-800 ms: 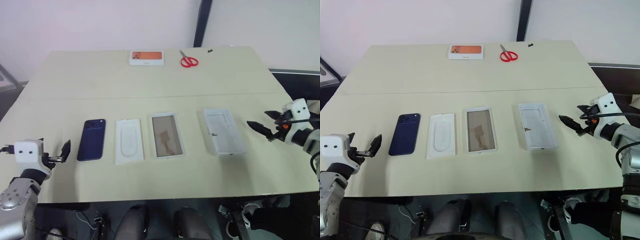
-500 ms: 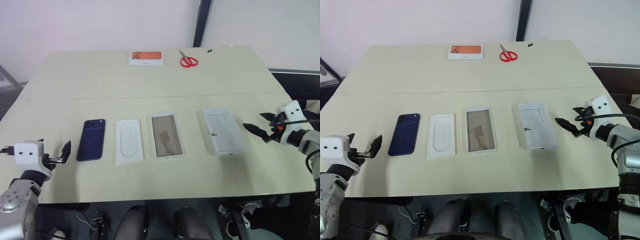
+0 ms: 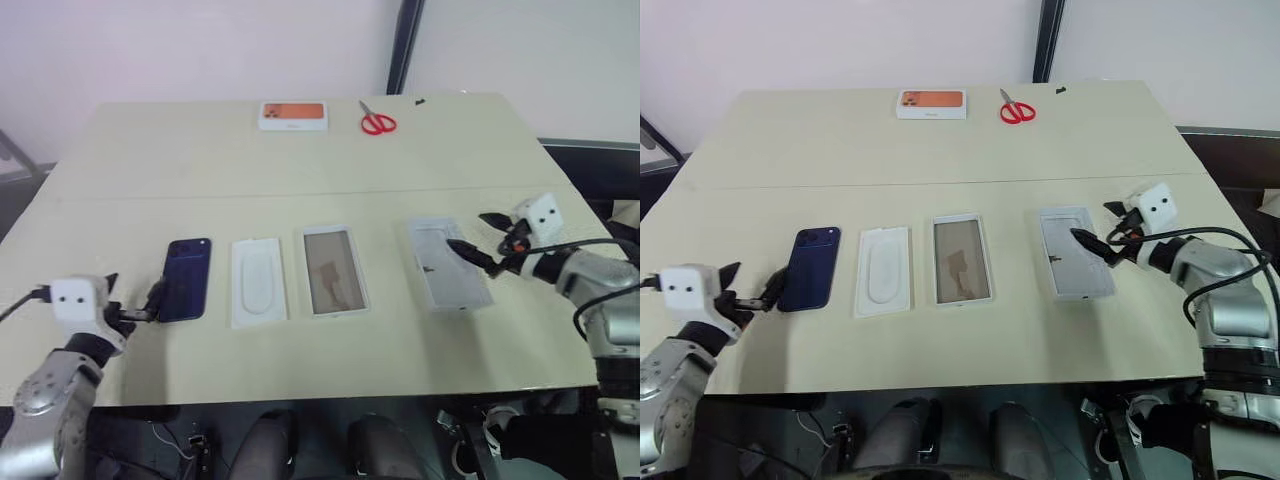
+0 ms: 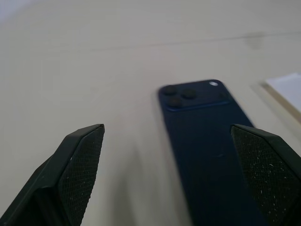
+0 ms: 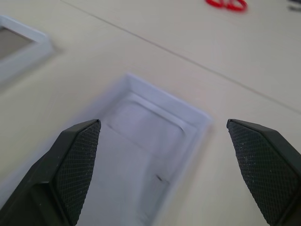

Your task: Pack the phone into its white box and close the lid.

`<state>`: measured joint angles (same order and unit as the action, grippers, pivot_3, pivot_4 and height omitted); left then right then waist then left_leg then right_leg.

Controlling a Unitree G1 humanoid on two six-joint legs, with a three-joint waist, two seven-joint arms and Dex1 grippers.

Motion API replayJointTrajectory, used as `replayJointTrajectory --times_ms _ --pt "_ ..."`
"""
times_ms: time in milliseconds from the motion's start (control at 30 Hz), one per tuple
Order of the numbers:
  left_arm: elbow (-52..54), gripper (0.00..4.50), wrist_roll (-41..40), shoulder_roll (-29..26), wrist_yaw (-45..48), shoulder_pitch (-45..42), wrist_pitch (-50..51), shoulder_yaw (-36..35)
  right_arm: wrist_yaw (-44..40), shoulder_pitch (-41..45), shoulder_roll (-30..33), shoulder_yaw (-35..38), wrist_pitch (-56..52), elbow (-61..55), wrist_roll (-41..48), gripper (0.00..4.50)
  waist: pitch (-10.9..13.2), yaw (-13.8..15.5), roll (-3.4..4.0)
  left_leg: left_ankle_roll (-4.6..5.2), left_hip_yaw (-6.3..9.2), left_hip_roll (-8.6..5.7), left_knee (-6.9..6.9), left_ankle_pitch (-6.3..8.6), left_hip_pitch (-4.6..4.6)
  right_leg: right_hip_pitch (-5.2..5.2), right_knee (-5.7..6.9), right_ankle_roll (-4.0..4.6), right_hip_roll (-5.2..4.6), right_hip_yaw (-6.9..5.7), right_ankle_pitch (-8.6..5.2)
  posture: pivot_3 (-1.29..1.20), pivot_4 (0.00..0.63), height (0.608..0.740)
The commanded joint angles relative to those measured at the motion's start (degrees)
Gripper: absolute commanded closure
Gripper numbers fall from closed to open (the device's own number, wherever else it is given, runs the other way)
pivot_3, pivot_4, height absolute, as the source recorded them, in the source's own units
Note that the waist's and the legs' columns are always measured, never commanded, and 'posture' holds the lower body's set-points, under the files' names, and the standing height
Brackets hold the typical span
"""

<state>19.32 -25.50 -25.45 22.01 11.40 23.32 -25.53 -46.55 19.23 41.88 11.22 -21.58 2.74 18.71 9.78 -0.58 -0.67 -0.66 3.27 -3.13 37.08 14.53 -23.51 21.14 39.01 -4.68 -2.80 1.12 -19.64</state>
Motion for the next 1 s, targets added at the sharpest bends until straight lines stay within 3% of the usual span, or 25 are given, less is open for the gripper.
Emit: replayJointTrajectory --times_ms 33,267,400,500,567,767,1000 --pt "3.66 0.01 -2.55 -0.76 0.05 -1.59 3.31 0.74 1.14 0.88 -1.05 -1.18 -3.43 -9.80 2.56 0.00 0.00 -0.01 0.00 0.00 0.01 0.00 0.00 0.00 -0.01 0.02 0.01 0.00 0.00 0.00 0.00 0.00 0.150 0.740" --pt "8.22 0.01 -7.33 0.31 -1.86 -2.75 9.27 0.70 1.89 0.84 -3.92 -5.91 -6.08 -15.61 2.93 0.00 0.01 0.05 -0.02 0.00 0.01 0.00 0.00 0.00 -0.01 0.02 0.00 0.00 0.00 0.00 0.00 0.00 0.150 0.740" --pt "14.52 0.01 -16.13 1.09 -5.24 -5.69 18.61 2.45 1.55 1.35 -5.23 -8.00 -3.72 -13.15 1.17 0.00 0.01 0.27 -0.04 0.00 0.02 0.00 0.04 0.00 -0.01 -0.01 0.00 0.00 0.00 -0.01 0.00 0.00 0.150 0.740" --pt "16.60 0.01 -17.73 -0.65 -10.67 -8.89 28.83 5.52 0.21 1.43 -4.71 -9.27 -2.32 -13.10 0.49 0.00 0.01 0.09 -0.04 0.00 0.02 -0.01 0.05 0.00 -0.01 -0.01 0.01 -0.01 0.00 -0.02 0.00 0.00 0.150 0.740" --pt "15.75 0.01 -20.95 0.26 -15.54 -11.94 36.29 5.10 -0.66 1.54 -4.06 -9.63 -2.23 -13.66 0.32 0.00 0.01 -0.04 -0.03 0.00 0.02 -0.01 0.03 0.00 0.00 0.00 0.03 -0.01 0.04 -0.01 0.00 0.00 0.150 0.740" --pt "14.33 0.01 -27.44 3.53 -22.73 -18.15 45.47 2.14 -5.40 0.59 -0.36 -10.94 -2.37 -16.86 0.47 0.00 0.02 -0.04 -0.05 -0.01 0.03 -0.01 0.05 -0.01 0.00 0.02 0.07 -0.02 0.08 -0.01 0.00 0.00 0.150 0.740" --pt "9.09 0.01 -28.92 4.47 -27.27 -24.06 56.32 2.31 -7.36 -1.51 1.51 -13.02 0.91 -18.75 -2.12 0.00 0.02 0.03 -0.07 -0.02 0.03 -0.01 0.09 -0.01 0.00 -0.01 0.07 -0.03 0.09 -0.01 0.00 0.00 0.150 0.740"
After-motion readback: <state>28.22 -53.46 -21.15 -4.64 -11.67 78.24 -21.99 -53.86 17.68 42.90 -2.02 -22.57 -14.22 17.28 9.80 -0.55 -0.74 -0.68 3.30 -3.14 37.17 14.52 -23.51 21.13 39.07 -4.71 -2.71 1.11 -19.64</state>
